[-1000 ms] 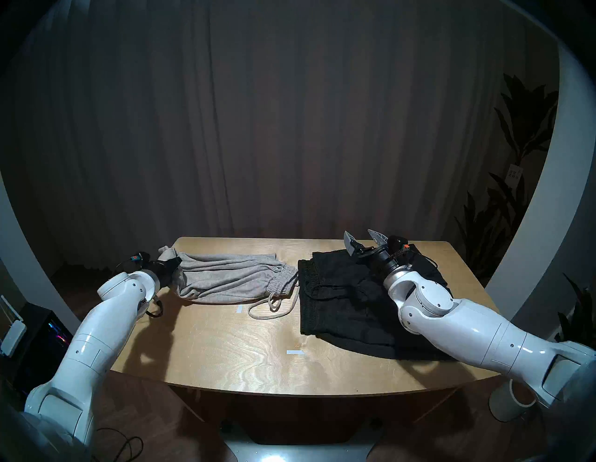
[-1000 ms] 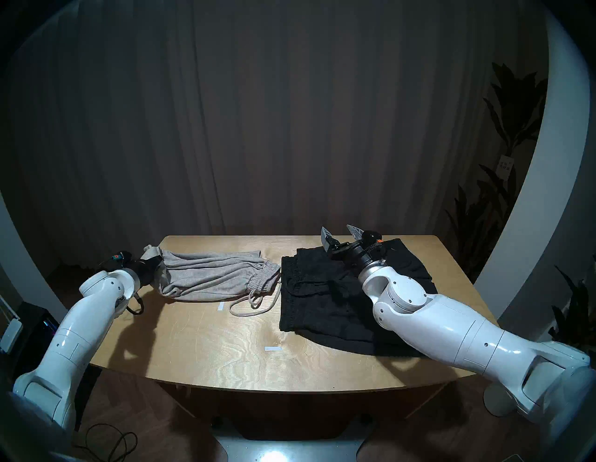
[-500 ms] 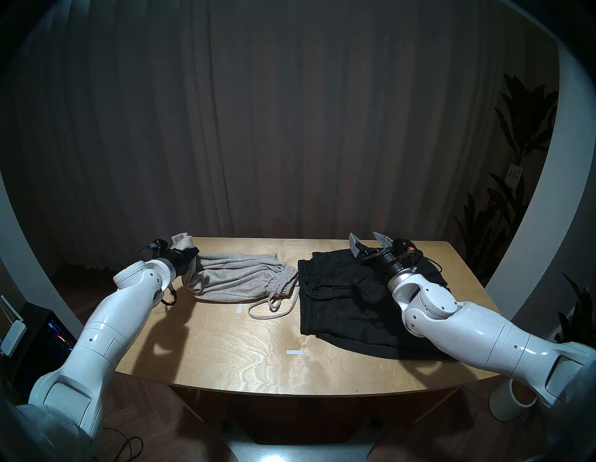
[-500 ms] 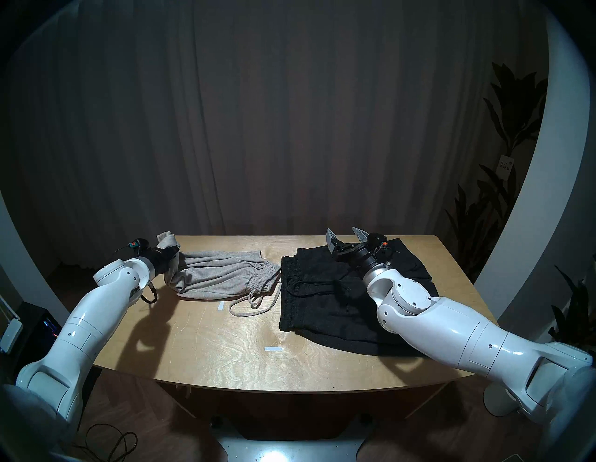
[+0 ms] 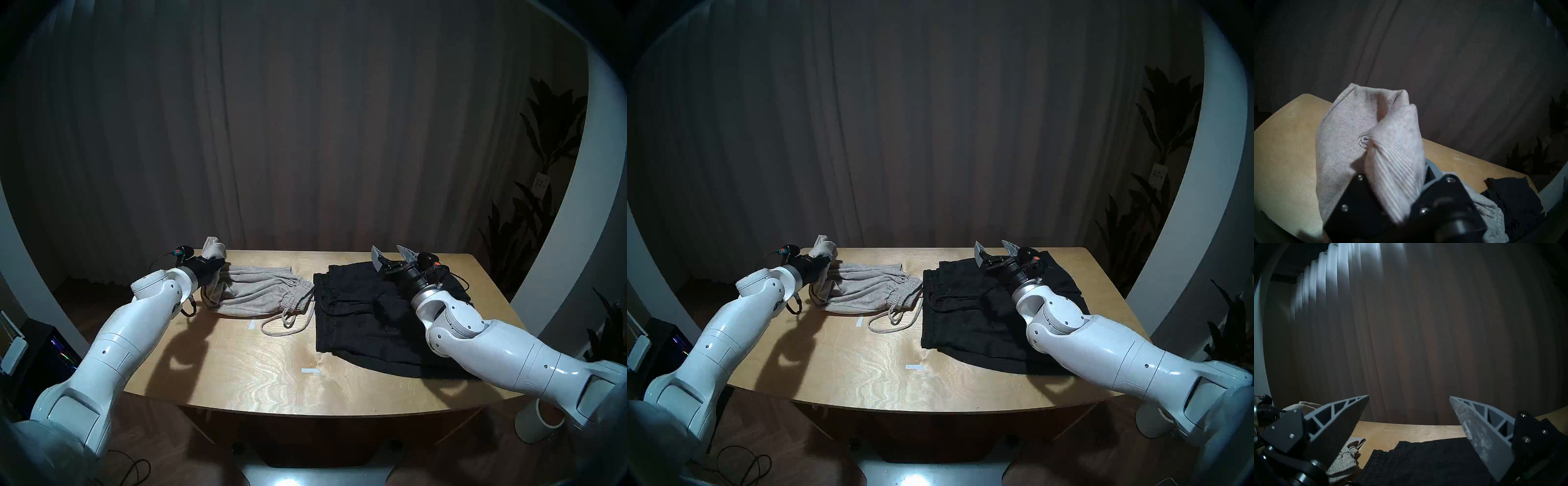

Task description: Fold pants twice and stack them

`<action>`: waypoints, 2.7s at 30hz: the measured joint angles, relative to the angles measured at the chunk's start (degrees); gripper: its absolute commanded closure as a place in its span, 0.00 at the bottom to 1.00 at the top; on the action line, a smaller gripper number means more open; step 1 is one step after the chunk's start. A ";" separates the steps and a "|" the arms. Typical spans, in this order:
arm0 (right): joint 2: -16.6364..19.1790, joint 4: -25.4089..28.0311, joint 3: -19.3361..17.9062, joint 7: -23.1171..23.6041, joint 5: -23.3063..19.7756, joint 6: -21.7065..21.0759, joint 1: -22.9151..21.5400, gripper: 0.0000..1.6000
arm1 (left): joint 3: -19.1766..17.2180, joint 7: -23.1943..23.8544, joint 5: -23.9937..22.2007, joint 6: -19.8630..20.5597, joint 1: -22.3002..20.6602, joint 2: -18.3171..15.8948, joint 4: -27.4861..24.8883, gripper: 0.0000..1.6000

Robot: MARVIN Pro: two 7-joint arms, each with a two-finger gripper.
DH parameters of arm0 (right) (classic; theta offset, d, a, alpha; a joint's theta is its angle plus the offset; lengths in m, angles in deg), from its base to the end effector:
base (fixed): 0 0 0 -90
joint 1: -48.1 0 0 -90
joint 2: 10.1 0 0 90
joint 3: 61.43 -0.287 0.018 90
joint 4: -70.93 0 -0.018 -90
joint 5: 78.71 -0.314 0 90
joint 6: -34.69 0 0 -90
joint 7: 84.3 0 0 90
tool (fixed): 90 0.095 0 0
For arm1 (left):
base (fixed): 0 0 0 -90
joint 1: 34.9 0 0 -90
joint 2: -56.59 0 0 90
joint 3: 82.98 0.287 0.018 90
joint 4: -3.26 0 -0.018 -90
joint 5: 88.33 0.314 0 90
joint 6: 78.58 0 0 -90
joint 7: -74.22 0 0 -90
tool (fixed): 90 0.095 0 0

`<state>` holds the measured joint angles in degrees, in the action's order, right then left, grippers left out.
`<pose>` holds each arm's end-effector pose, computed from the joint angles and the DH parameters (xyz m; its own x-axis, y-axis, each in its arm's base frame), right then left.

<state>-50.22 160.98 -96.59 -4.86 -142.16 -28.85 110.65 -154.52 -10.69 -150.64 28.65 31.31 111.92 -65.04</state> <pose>0.4453 -0.0284 -0.2582 -0.0567 -0.2264 0.9724 0.3330 -0.9225 -0.1954 0.5122 0.1381 -0.2790 0.3737 0.3731 0.8492 -0.0808 -0.8990 0.4305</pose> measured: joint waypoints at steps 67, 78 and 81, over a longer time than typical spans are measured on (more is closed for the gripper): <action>5.40 2.95 -0.25 0.77 -2.46 5.09 2.90 0.00 | 16.62 0.25 7.65 8.71 4.77 1.18 -18.25 0.49; 6.19 5.07 -0.56 -2.06 -6.42 6.08 4.75 0.00 | 9.41 -0.79 -1.27 5.87 6.34 1.99 -18.35 0.00; 6.22 6.78 -0.68 -4.15 -8.50 6.68 5.86 0.00 | 6.46 -1.00 -3.07 5.06 6.00 1.28 -18.91 0.00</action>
<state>-44.00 167.77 -97.28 -9.01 -150.66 -22.16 116.51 -148.05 -11.69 -153.71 33.71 37.31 113.19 -83.95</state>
